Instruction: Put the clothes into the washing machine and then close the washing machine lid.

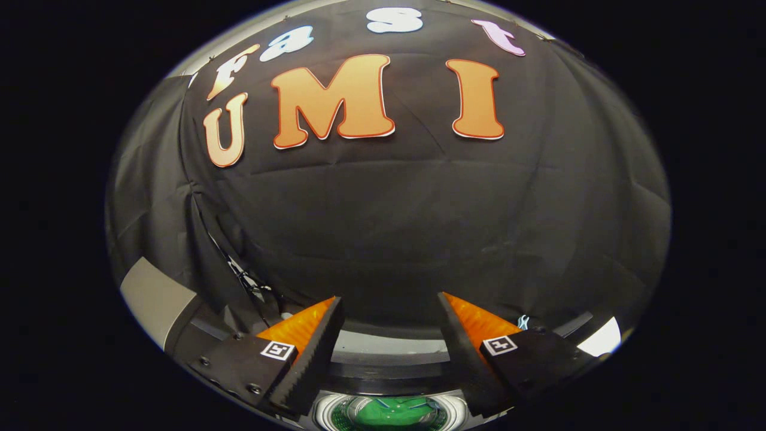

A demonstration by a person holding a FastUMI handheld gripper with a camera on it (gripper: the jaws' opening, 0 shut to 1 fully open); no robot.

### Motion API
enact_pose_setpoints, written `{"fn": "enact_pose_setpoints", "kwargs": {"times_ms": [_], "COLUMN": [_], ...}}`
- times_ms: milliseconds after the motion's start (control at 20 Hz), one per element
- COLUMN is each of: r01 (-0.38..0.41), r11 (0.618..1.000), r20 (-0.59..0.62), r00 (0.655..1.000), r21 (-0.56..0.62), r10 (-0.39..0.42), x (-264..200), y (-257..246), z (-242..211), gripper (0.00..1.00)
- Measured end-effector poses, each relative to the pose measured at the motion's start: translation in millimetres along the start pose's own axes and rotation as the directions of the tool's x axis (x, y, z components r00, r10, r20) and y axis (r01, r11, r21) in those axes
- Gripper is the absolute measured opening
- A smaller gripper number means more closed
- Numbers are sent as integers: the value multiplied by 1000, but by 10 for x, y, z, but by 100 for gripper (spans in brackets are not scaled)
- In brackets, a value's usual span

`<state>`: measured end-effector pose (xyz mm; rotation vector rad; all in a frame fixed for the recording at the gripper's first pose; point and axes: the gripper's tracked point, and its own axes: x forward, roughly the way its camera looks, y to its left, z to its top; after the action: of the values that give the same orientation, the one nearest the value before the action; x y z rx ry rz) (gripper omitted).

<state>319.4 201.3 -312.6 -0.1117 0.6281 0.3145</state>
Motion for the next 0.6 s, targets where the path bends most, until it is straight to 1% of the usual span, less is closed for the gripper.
{"fn": "enact_pose_setpoints", "kwargs": {"times_ms": [600], "r01": [19], "r11": [1000], "r20": [-21], "r00": [1000], "r21": [6], "r10": [-19], "x": [-590], "y": [34], "z": [-385], "gripper": [99]}}
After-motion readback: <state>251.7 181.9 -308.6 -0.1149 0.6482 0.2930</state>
